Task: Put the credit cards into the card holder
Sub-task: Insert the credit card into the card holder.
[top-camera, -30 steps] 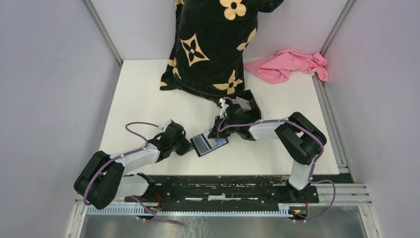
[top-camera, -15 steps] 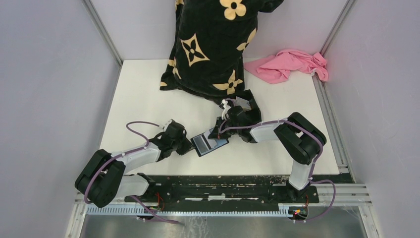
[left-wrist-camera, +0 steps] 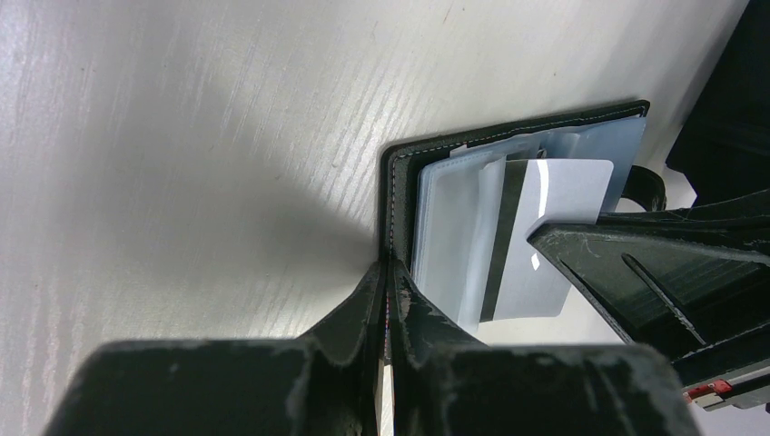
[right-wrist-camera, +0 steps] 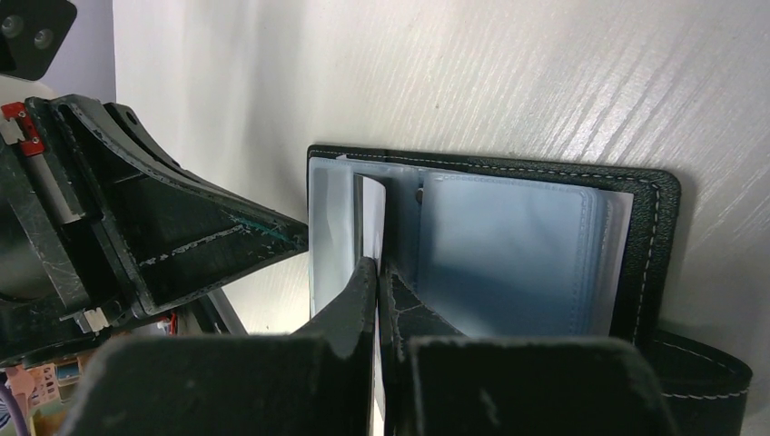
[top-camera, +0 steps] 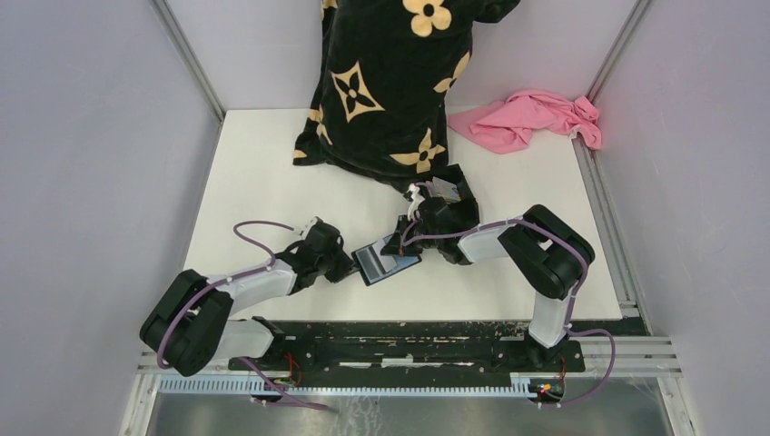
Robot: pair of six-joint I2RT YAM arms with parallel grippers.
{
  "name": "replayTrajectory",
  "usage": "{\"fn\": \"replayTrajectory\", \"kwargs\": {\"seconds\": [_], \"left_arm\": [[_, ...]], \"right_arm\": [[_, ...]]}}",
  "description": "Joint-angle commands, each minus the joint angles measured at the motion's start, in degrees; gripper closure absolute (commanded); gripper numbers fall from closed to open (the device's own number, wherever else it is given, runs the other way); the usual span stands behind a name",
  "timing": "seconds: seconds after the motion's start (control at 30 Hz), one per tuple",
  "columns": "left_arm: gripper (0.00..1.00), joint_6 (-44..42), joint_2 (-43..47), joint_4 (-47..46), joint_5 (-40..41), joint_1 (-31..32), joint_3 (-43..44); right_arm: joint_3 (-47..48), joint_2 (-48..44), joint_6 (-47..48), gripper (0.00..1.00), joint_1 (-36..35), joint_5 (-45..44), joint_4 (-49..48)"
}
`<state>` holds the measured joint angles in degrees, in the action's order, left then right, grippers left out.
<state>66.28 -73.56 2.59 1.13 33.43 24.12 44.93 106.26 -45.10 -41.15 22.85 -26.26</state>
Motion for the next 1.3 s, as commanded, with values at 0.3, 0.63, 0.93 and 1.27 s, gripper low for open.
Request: {"fn": "replayTrajectory", "kwargs": {"seconds": [0.3,0.63,0.93,1.27], "left_arm": [[0.9,-2.82,-3.76,0.4,0.72,1.89,-0.39],[0.91,-2.32,-3.87,-0.3,1.05,2.42,-0.75],[0.91,-2.13,-3.61,-0.93,1.13,2.57,-1.38],[0.91,-2.1,-4.14,-1.88,0.94,2.69,-1.62]], "right_arm": [[-2.01,3.41,1.04,0.99,-2.44,-2.57,6.57],[1.46,0.42,5.63,0.67,-2.65,-5.46,15.72],[4.14,-2.37,8.67,0.57,-2.66,-9.06,22.15],[6.61,-3.28,11.12,0.51,-2.71,-11.25,27.86]]}}
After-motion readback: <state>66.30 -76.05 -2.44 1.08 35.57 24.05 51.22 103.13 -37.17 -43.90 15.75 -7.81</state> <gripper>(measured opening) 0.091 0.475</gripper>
